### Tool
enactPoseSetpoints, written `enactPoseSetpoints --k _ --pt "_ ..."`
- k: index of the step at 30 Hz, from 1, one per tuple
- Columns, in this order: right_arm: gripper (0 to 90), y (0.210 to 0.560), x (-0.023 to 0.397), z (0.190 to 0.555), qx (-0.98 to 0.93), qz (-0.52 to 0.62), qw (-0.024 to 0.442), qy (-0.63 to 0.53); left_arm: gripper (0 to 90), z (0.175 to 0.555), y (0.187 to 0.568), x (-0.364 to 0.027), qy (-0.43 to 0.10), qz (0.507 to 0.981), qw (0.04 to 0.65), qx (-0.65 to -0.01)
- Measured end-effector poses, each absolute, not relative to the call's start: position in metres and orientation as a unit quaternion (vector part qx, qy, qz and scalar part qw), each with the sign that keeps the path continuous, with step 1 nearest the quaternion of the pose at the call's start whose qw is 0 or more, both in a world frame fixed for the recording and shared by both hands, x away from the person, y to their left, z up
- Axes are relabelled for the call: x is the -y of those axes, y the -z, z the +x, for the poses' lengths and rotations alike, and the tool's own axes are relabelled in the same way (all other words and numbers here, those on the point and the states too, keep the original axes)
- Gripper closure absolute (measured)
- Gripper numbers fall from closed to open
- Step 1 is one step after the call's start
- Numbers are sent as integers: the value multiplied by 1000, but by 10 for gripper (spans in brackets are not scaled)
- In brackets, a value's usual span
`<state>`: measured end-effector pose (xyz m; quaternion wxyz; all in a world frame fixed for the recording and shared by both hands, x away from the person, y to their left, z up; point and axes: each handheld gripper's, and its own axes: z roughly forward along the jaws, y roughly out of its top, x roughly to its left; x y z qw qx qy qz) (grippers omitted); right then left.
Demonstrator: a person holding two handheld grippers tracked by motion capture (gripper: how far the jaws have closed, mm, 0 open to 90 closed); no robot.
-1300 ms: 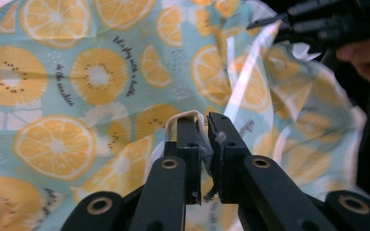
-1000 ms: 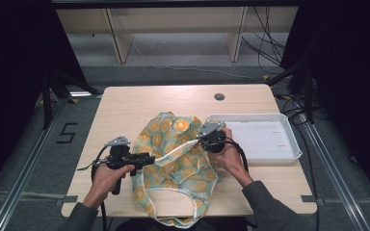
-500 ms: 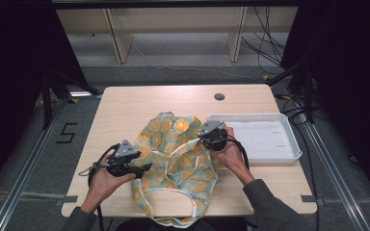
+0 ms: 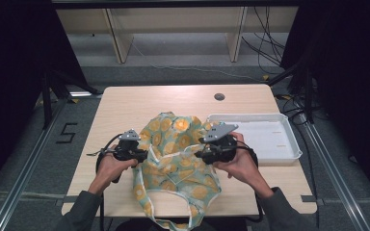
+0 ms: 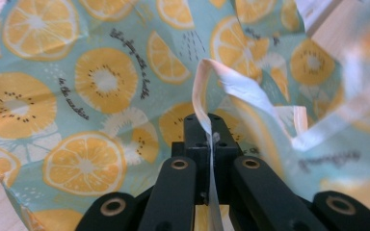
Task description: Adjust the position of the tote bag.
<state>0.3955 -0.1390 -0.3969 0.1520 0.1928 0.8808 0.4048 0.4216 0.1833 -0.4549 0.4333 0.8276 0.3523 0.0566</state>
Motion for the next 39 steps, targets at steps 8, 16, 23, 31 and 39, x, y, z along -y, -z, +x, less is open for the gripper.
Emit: enactPoseSetpoints --k 8,16,23,31,39 --pt "442 406 120 354 -905 156 117 -379 890 428 450 -188 -38 812 450 -369" --pt "734 448 106 357 -951 108 87 -275 888 428 444 -194 -39 800 472 -368" --pt "900 390 123 373 -917 106 157 -351 875 425 442 -200 -45 797 477 -368" --pt "900 351 128 466 -879 174 211 -391 841 433 446 -203 -56 788 477 -385" --pt "900 367 121 511 -879 215 206 -373 765 440 453 -206 -66 788 465 -398"
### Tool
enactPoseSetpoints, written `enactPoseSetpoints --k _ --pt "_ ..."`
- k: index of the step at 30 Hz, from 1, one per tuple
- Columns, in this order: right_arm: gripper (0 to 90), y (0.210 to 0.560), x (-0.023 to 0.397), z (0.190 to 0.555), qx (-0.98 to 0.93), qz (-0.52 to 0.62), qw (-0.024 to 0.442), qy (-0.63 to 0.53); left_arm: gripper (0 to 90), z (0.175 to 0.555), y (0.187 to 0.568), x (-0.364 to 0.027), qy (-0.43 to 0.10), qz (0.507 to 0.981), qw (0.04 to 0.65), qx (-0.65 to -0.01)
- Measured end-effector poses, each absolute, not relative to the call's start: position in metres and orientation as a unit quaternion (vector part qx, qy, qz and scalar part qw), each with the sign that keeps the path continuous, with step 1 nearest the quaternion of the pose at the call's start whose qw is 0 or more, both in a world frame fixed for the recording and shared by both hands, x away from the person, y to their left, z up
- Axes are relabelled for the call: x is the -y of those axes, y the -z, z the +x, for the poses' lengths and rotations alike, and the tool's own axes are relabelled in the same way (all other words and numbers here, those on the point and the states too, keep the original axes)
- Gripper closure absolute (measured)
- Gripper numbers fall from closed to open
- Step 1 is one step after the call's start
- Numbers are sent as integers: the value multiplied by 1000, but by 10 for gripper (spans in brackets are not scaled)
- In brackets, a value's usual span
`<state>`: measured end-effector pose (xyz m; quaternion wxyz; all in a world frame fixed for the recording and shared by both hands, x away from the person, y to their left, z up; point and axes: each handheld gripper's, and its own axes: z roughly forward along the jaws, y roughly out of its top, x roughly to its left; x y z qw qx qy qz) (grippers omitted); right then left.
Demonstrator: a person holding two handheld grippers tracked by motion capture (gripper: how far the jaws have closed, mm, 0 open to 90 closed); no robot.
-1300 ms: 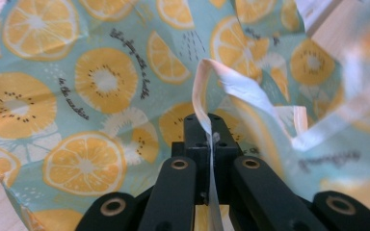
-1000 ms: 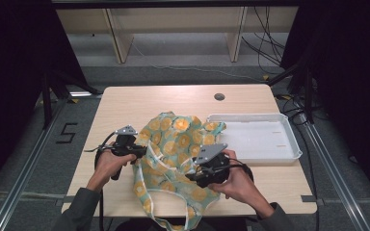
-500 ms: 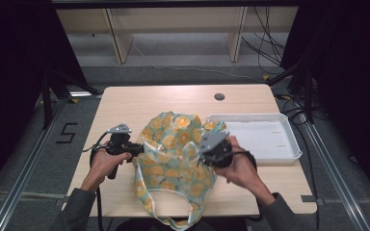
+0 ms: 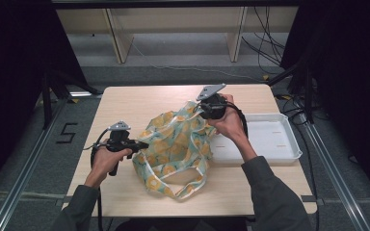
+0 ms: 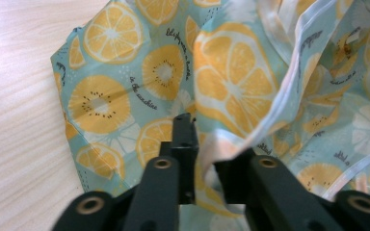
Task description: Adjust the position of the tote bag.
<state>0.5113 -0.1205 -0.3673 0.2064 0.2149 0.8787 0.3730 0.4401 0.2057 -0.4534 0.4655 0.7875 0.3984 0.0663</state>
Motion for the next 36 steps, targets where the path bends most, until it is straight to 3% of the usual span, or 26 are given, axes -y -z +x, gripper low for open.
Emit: enactPoseSetpoints --k 1,4,7,10,13,16,18,25,29,34,36 --pt "900 369 119 514 -878 219 209 -372 721 439 454 -205 -72 786 463 -403" --pt "900 377 116 524 -879 237 205 -359 455 429 447 -206 -63 810 435 -388" --pt "900 382 115 531 -885 242 198 -345 324 408 432 -210 -90 827 415 -368" --pt "900 388 114 539 -880 260 193 -348 290 385 416 -214 -118 827 419 -356" --pt "900 391 113 545 -882 250 201 -346 325 363 396 -207 -167 822 439 -322" --pt "900 393 111 547 -884 253 199 -340 404 357 397 -180 -157 826 458 -290" --pt "900 392 110 548 -881 254 201 -345 385 368 409 -161 -161 849 420 -278" --pt "900 388 110 545 -882 263 188 -343 276 419 450 -121 -267 862 305 -305" --pt "900 387 113 546 -882 253 192 -347 279 431 465 -112 -269 864 283 -317" --pt "881 390 114 544 -881 257 191 -349 406 441 469 -111 -287 869 259 -309" --pt "821 391 114 543 -882 260 185 -347 602 443 467 -113 -289 872 261 -296"
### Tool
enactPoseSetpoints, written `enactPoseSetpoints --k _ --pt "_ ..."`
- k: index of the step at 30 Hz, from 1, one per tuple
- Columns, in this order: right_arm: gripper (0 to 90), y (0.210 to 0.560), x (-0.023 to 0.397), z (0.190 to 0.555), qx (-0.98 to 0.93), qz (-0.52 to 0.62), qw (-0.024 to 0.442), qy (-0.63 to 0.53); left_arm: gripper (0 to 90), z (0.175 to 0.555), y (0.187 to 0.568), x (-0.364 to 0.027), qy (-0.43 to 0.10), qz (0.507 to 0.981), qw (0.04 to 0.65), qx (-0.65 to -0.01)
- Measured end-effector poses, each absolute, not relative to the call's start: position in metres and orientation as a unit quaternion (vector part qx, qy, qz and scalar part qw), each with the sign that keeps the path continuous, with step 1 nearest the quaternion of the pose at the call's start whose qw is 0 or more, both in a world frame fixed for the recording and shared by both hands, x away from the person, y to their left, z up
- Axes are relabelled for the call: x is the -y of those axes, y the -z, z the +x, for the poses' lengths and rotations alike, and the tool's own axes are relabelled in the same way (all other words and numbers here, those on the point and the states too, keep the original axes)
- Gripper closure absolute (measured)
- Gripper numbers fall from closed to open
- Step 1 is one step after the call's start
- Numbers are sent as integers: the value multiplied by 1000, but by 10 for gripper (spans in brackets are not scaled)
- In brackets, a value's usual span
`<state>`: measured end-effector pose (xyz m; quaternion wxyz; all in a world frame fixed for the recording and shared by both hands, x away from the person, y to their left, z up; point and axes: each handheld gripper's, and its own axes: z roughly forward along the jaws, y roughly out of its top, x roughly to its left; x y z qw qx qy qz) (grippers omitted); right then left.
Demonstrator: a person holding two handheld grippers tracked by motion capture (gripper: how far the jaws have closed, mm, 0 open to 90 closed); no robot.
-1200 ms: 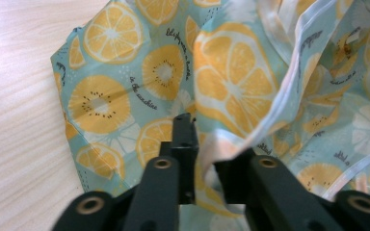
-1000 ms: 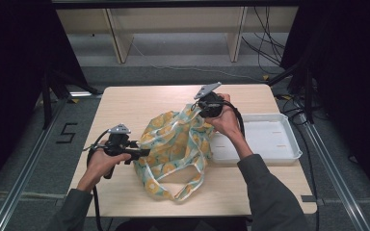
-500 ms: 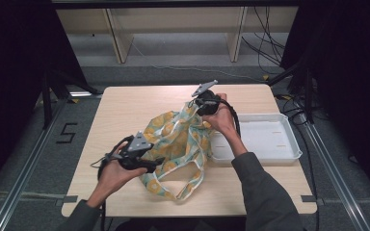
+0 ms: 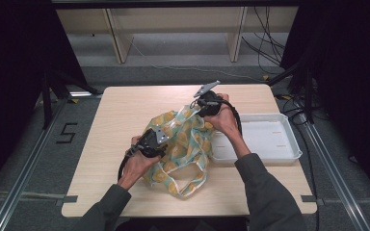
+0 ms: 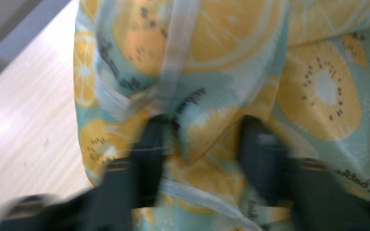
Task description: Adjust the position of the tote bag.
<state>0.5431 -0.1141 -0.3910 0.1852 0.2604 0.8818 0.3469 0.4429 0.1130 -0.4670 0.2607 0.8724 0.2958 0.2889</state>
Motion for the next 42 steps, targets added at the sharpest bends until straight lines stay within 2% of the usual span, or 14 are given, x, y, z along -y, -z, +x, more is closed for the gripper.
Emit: enactPoseSetpoints --k 3,6,9,15,18,20,25,30,31,34,35,37,39,42 --pt "565 391 118 542 -886 271 186 -326 813 446 460 -119 -303 869 271 -282" --pt "444 387 121 527 -894 277 146 -321 882 448 445 -126 -299 862 295 -284" --pt "369 377 132 506 -885 287 158 -330 889 451 428 -133 -291 854 322 -285" --pt "332 347 149 459 -863 260 183 -394 890 463 409 -130 -290 851 332 -285" --pt "340 341 143 433 -858 230 209 -409 889 469 412 -124 -277 854 330 -291" --pt "354 342 132 418 -868 212 199 -403 889 472 415 -121 -275 854 330 -293" --pt "321 382 95 406 -900 200 180 -344 885 476 415 -120 -265 854 333 -300" --pt "281 421 81 421 -919 212 208 -260 882 477 412 -127 -268 849 341 -302" --pt "291 426 80 423 -919 211 216 -252 882 477 411 -130 -266 851 338 -303" --pt "594 440 78 430 -932 179 230 -215 880 476 411 -133 -265 848 340 -307" --pt "731 442 78 434 -934 169 240 -203 878 476 411 -134 -266 848 343 -305" --pt "888 442 82 439 -934 165 238 -209 870 475 412 -136 -261 850 342 -304" --pt "900 434 87 444 -928 166 246 -227 825 474 414 -139 -256 846 352 -308" --pt "900 417 93 445 -922 165 244 -250 578 468 417 -139 -233 842 376 -309"
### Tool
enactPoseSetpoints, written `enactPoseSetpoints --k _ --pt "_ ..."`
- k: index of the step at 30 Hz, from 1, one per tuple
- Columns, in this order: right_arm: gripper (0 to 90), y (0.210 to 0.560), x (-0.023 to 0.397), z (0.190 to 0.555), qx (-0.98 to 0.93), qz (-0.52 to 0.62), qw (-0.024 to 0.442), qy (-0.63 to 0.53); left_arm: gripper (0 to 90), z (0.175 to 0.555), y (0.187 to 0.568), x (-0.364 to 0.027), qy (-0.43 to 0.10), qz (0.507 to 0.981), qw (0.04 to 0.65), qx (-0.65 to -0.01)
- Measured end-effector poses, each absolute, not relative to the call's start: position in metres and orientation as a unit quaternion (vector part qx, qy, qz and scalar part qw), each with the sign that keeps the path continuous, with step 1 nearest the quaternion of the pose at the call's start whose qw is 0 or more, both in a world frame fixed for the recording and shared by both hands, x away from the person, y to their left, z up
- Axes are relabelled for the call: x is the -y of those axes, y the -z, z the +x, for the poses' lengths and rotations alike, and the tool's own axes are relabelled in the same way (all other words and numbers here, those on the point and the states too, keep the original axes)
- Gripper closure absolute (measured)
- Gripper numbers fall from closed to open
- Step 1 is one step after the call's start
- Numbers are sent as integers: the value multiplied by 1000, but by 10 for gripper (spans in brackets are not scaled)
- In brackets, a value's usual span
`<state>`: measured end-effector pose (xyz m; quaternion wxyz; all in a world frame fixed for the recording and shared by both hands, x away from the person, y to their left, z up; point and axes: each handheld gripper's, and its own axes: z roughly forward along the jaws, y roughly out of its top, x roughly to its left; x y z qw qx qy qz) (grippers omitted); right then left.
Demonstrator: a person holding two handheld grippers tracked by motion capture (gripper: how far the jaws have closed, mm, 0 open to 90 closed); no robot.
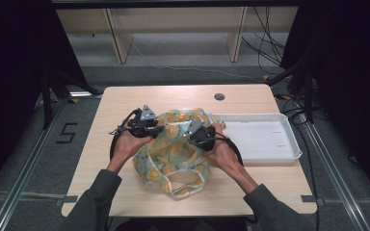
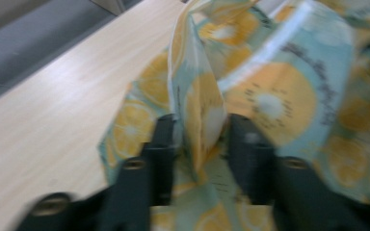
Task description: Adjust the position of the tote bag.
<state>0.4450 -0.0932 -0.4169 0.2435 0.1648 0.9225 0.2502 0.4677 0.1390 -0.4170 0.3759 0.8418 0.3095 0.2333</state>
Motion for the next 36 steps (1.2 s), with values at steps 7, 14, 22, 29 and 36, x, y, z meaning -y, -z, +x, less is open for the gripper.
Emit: enactPoseSetpoints --k 7,14,22,29,36 --pt "900 378 96 464 -902 163 280 -286 205 443 428 -125 -229 860 357 -283" --pt "900 363 90 480 -892 167 293 -301 481 471 436 -123 -275 843 315 -339" --pt "900 376 89 517 -888 192 292 -300 882 506 442 -141 -277 827 328 -362" --pt "900 415 92 552 -900 237 255 -261 874 520 465 -144 -249 838 314 -369" --pt "896 440 95 560 -908 264 214 -245 869 513 478 -144 -220 851 299 -371"
